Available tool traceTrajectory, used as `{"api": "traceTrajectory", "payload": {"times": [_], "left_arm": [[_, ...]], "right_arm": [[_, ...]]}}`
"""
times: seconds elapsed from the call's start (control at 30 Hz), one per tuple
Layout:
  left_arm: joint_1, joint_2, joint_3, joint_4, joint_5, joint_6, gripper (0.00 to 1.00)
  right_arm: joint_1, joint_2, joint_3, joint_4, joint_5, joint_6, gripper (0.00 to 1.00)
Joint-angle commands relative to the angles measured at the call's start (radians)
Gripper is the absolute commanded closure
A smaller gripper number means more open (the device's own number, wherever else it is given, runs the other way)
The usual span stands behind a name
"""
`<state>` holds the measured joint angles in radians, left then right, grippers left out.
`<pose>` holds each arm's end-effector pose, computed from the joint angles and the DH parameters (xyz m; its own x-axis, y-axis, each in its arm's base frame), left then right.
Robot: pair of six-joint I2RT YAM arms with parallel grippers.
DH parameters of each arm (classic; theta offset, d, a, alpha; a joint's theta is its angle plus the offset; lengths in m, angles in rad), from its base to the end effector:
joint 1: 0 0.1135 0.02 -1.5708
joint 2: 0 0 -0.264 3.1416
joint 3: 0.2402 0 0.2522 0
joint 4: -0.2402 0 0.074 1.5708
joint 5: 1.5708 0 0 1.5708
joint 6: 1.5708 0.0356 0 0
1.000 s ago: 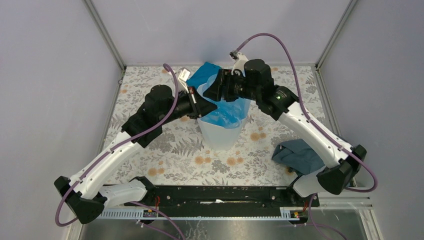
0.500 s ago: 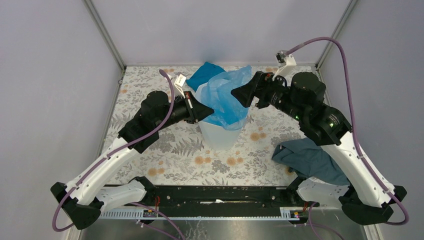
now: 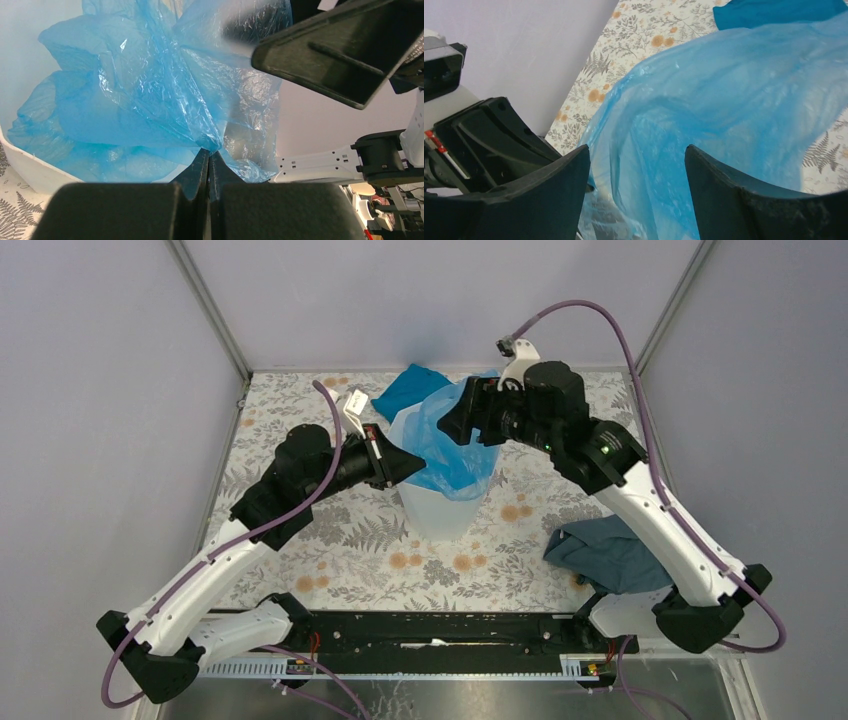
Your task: Put the trash bags into the trash bin
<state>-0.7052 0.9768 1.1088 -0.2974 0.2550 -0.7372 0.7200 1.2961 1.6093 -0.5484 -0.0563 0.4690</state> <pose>0.1572 -0.1456 0.4061 -0.6418 -0.3079 -0.7023 0.5204 0.4979 -0.6938 0.2013 0.1792 0.4746 -0.4724 0.1859 -0.8615 -0.5448 0.7068 0.4513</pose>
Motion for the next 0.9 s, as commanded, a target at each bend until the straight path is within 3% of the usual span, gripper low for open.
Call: {"api": "traceTrajectory", "payload": {"times": [0.0,0.03,0.17,0.23,0.33,0.5,0.6,0.77,0.87], "left_arm": [[-0.002,-0.013,-0.001,0.047,0.015,0.016,1.0],[-0.002,-0.014,-0.002,0.045,0.008,0.016,1.0],[-0.002,-0.048,-0.007,-0.016,-0.136,-0.01,1.0],[-0.002,-0.079,-0.008,-0.071,-0.223,-0.026,1.0],[-0.002,-0.124,-0.018,-0.114,-0.288,-0.037,1.0],[-0.002,-0.18,-0.076,-0.146,-0.266,-0.078,1.0],[-0.002,-0.222,-0.114,-0.163,-0.26,-0.105,1.0],[-0.001,-0.26,-0.152,-0.201,-0.296,-0.114,1.0],[-0.001,-0.245,-0.157,-0.211,-0.311,-0.111,1.0]], "right_arm": [[0.006,0.036,0.077,0.047,-0.042,-0.025,0.27],[0.006,0.039,0.076,0.057,-0.011,-0.033,0.31],[0.006,0.007,0.032,0.041,0.122,-0.02,0.72],[0.006,-0.053,-0.031,0.018,0.141,0.003,0.83],[0.006,-0.175,-0.164,0.002,0.107,0.029,0.84],[0.006,-0.348,-0.363,0.073,0.045,0.123,0.87],[0.006,-0.387,-0.456,0.169,-0.049,0.179,0.88],[0.006,-0.399,-0.543,0.194,-0.059,0.205,1.0],[0.006,-0.441,-0.598,0.236,-0.064,0.213,1.0]]}}
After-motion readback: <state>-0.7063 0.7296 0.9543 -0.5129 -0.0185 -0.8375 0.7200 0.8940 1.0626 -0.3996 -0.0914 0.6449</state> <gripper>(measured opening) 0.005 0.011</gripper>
